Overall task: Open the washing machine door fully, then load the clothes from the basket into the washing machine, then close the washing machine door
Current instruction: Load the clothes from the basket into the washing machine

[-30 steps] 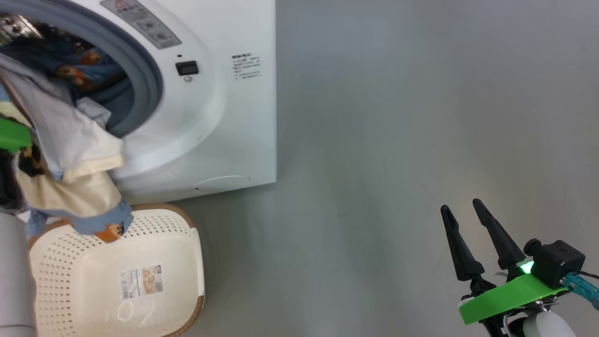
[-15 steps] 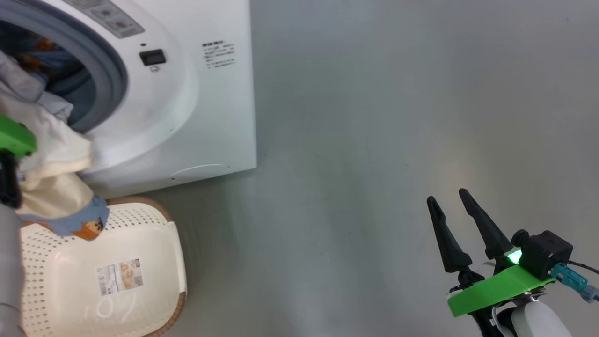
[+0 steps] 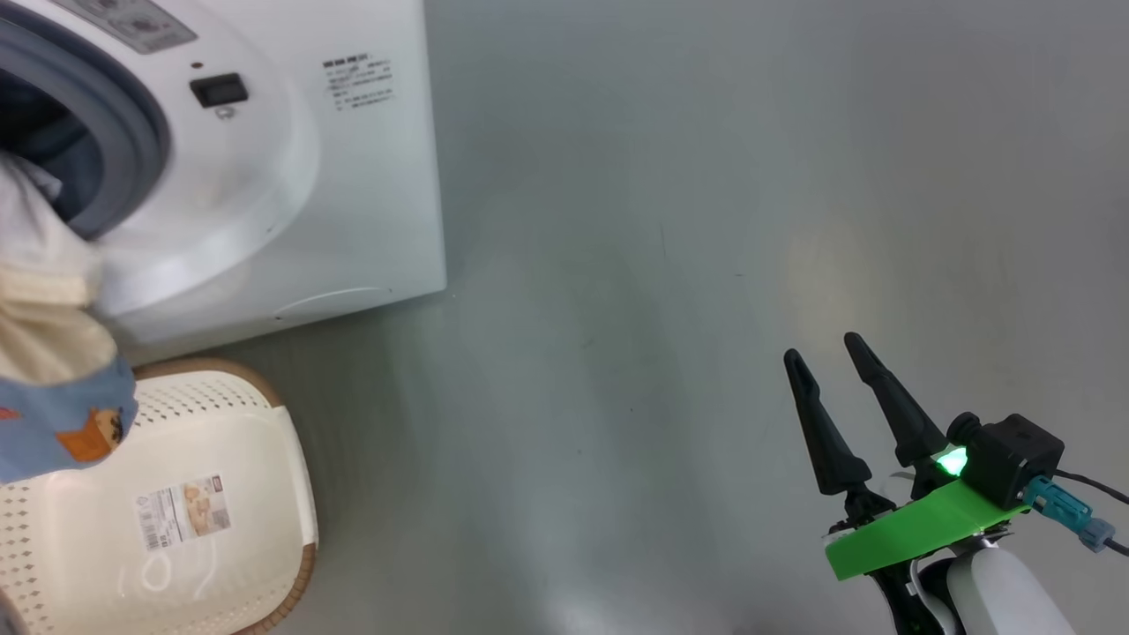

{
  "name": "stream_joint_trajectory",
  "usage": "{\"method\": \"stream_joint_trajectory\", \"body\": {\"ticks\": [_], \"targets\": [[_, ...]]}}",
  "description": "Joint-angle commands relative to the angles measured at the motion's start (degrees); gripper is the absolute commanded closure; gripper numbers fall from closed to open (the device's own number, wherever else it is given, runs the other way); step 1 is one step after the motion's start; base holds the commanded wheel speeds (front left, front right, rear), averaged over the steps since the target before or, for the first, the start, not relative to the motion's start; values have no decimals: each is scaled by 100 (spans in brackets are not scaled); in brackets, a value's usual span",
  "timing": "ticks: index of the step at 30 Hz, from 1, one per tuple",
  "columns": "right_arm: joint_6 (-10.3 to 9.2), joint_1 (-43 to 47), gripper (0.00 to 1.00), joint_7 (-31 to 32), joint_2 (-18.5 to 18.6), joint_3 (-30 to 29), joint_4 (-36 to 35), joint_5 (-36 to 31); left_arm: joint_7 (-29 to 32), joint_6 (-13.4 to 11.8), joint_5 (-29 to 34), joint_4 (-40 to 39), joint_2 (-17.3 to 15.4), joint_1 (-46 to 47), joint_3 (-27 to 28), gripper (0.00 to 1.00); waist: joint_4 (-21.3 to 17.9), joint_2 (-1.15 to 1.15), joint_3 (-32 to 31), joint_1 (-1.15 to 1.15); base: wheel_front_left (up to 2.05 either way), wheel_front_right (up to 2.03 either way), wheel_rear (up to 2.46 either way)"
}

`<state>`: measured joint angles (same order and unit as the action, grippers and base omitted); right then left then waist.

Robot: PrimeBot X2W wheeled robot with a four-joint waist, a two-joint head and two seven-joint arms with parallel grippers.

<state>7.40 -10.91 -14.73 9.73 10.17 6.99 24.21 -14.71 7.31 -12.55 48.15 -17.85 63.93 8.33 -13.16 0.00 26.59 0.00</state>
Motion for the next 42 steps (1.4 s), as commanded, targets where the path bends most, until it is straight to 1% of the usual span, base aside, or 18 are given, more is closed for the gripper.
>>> {"method": "stream_joint_trajectory", "body": {"ticks": [1,3,7,8,10,11,12,17,28,36,42], "targets": [[9,-101,0,-27,18,106,-144,-49,-29,16,-2,-385,-277,77,160,100,-50,0,88,0,0,0,0],[9,-130,0,-27,6,102,-147,-51,-29,16,-4,-666,-234,21,292,100,-63,0,126,0,0,0,0],[9,-159,0,-27,-9,89,-143,-59,-29,16,71,-656,-202,-141,280,100,-63,0,163,0,0,0,0],[9,-162,0,-27,-12,83,-138,-60,-29,17,72,-620,-198,-169,310,95,-58,0,166,0,0,0,0],[9,-165,0,-27,-12,75,-129,-62,-29,17,90,-549,-182,-224,365,51,-44,0,165,0,0,0,0],[9,-166,0,-27,-9,73,-127,-64,-29,17,104,-522,-171,-249,395,6,-35,0,161,0,0,0,0],[9,-167,0,-27,-5,71,-126,-65,-29,17,123,-487,-162,-269,412,0,-25,0,157,0,0,0,0],[9,-190,0,-27,23,65,-121,-73,-29,17,168,-438,-131,-334,420,0,33,0,126,0,0,0,0],[9,-153,0,-27,83,52,-109,-80,-29,17,46,-518,115,-760,608,0,229,0,-25,0,0,0,0],[9,-101,0,-27,144,-17,-128,-97,-29,17,-25,-669,398,-1290,661,0,409,0,-129,0,0,0,0],[9,-34,0,-27,183,-136,-165,-115,-29,17,-38,-965,664,-1802,821,0,564,0,-203,0,0,0,0]]}}
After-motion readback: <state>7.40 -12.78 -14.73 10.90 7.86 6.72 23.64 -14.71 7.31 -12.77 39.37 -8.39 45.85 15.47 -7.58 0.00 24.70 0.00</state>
